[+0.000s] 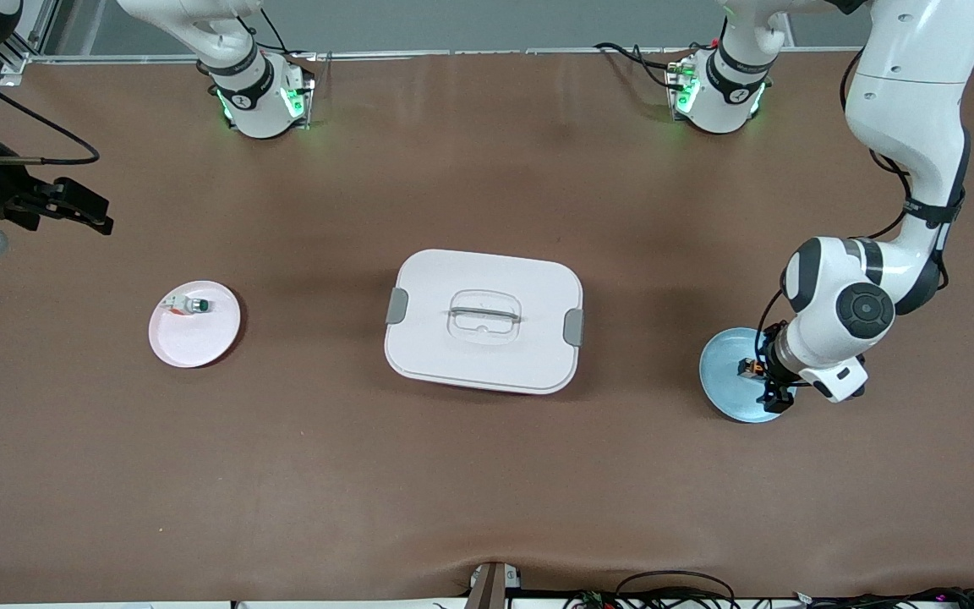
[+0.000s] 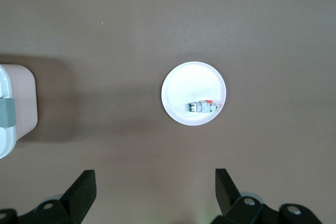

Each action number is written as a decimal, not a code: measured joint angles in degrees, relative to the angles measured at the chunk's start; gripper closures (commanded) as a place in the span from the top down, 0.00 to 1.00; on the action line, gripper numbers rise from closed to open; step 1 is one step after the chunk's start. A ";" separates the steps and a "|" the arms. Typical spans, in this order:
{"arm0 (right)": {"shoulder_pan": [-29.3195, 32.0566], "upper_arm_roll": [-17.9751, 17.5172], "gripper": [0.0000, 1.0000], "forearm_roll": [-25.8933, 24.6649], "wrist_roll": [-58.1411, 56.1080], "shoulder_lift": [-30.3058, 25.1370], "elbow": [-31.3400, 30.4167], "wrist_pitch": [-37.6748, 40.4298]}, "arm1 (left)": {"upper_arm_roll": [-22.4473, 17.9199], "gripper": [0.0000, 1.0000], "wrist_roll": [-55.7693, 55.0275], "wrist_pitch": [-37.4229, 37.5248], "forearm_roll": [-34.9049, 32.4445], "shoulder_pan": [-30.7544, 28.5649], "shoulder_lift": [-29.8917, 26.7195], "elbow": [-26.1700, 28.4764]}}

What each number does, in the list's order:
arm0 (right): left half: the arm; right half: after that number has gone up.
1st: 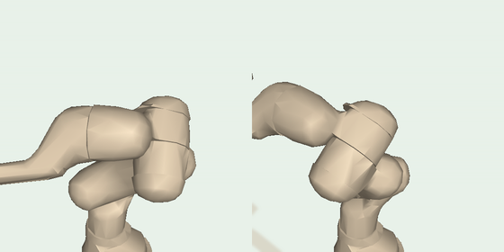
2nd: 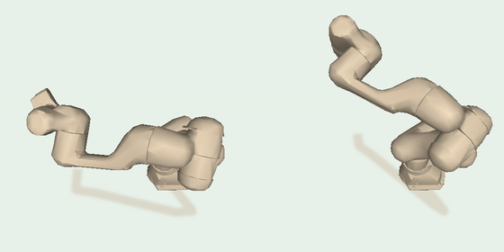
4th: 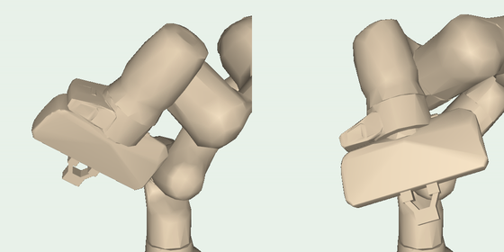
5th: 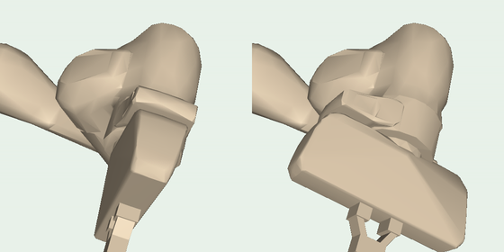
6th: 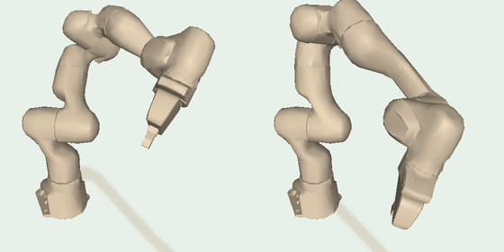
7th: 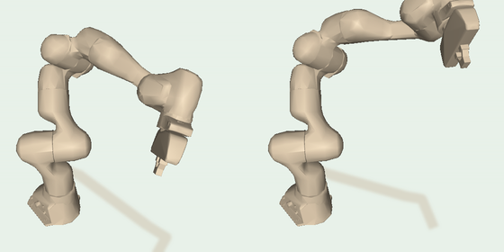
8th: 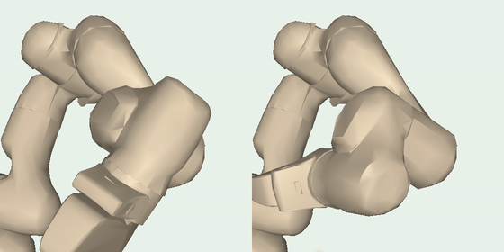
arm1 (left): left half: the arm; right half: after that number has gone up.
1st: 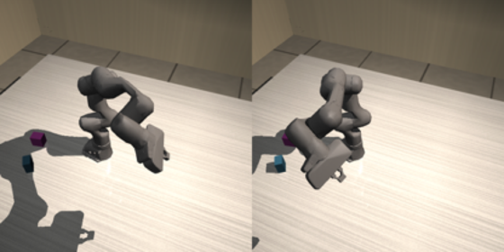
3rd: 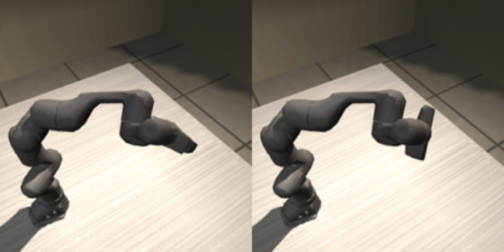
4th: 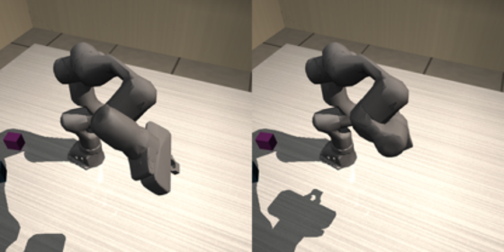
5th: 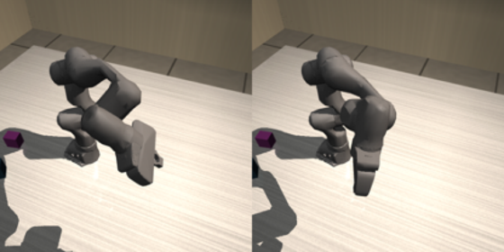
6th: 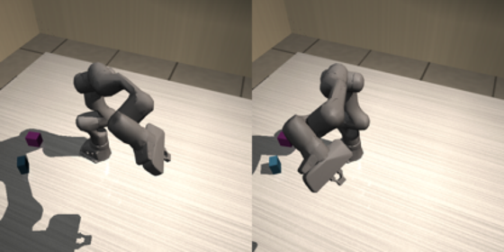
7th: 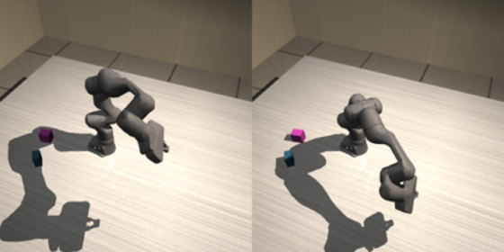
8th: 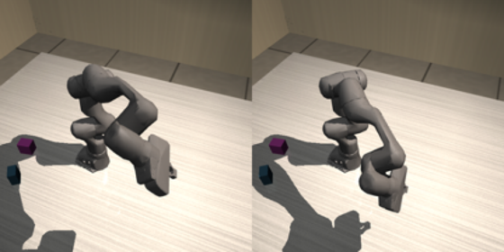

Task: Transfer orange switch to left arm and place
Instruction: 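Lower the switch onto the light-blue plate and open the left gripper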

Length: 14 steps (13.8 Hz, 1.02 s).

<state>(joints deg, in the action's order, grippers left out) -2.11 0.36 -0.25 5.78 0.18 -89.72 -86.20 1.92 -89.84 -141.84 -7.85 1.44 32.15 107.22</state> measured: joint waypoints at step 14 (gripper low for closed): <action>0.24 0.27 1.00 0.32 -0.02 -1.31 -1.36 0.10 | -0.22 1.00 50.14 9.26 1.29 -0.69 -6.53 -1.47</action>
<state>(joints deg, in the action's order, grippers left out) -1.87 0.63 0.07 5.76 -1.12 -91.08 -86.10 1.71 -39.69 -132.57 -6.57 0.76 25.62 105.75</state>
